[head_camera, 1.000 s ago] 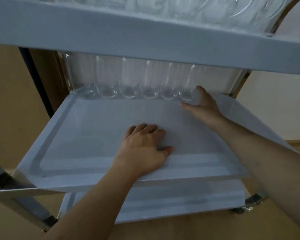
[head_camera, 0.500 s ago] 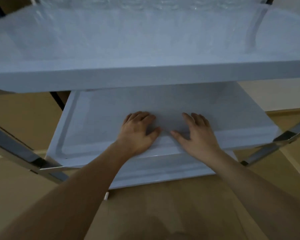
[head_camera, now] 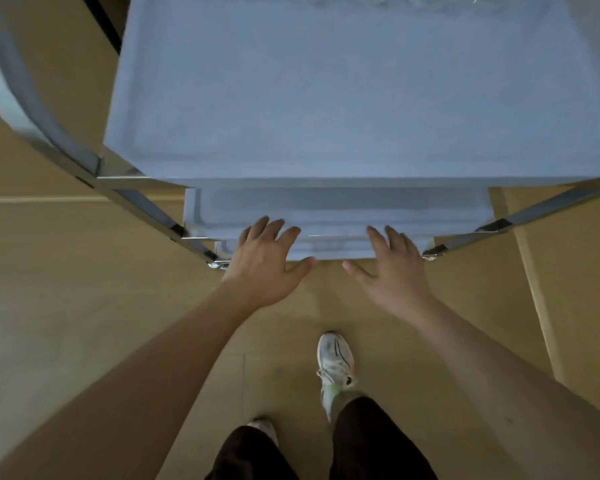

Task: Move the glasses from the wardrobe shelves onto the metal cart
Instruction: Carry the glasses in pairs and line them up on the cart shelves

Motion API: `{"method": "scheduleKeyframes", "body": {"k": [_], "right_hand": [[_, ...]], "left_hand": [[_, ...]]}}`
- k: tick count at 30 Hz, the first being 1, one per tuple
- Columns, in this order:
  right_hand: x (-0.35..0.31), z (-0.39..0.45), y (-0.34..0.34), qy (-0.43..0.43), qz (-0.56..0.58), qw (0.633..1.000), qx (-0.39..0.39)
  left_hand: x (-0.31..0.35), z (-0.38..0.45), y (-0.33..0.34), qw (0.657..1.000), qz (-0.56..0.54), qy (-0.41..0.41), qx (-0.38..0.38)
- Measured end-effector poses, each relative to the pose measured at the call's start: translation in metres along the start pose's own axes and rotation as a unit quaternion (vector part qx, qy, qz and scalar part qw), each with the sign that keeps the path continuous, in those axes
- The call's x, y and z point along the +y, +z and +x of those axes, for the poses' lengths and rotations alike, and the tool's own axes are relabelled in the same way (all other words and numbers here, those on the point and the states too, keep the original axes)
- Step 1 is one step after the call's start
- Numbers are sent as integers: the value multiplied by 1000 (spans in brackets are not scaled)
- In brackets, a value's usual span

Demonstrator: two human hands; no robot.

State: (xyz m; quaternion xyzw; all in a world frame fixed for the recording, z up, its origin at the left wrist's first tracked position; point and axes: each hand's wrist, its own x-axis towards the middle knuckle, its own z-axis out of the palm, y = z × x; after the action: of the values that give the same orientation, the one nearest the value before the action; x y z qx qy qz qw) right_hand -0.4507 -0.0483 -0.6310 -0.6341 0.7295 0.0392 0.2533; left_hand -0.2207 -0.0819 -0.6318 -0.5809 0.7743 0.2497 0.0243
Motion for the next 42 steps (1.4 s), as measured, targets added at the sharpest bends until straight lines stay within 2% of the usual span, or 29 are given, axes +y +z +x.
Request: {"method": "scheduleKeyframes", "body": {"k": [5,7,14,21,25,30,36,42], "right_hand": [[-47,-71,-71,-5,31,999,11],[-68,-103,-111,-10,40,999,32],[-108,-203,-264,-19,66,984,166],[-83,-283,-381,-6,45,955,294],[-44,-325,-430,5,51,935,350],[42,-376,-476,47,49,914,401],[167,-439,-510,108,42,890,441],[285,-498,-525,178,33,873,452]], "left_hand": [[23,-67,-90,1000,10,21,8],[36,-96,-137,998,25,38,33],[112,-153,-297,978,88,130,139],[232,-180,-390,940,118,232,220],[306,-189,-409,918,127,283,247],[426,-197,-413,887,133,353,265],[583,-201,-381,860,68,438,252],[719,-209,-336,837,62,497,218]]}}
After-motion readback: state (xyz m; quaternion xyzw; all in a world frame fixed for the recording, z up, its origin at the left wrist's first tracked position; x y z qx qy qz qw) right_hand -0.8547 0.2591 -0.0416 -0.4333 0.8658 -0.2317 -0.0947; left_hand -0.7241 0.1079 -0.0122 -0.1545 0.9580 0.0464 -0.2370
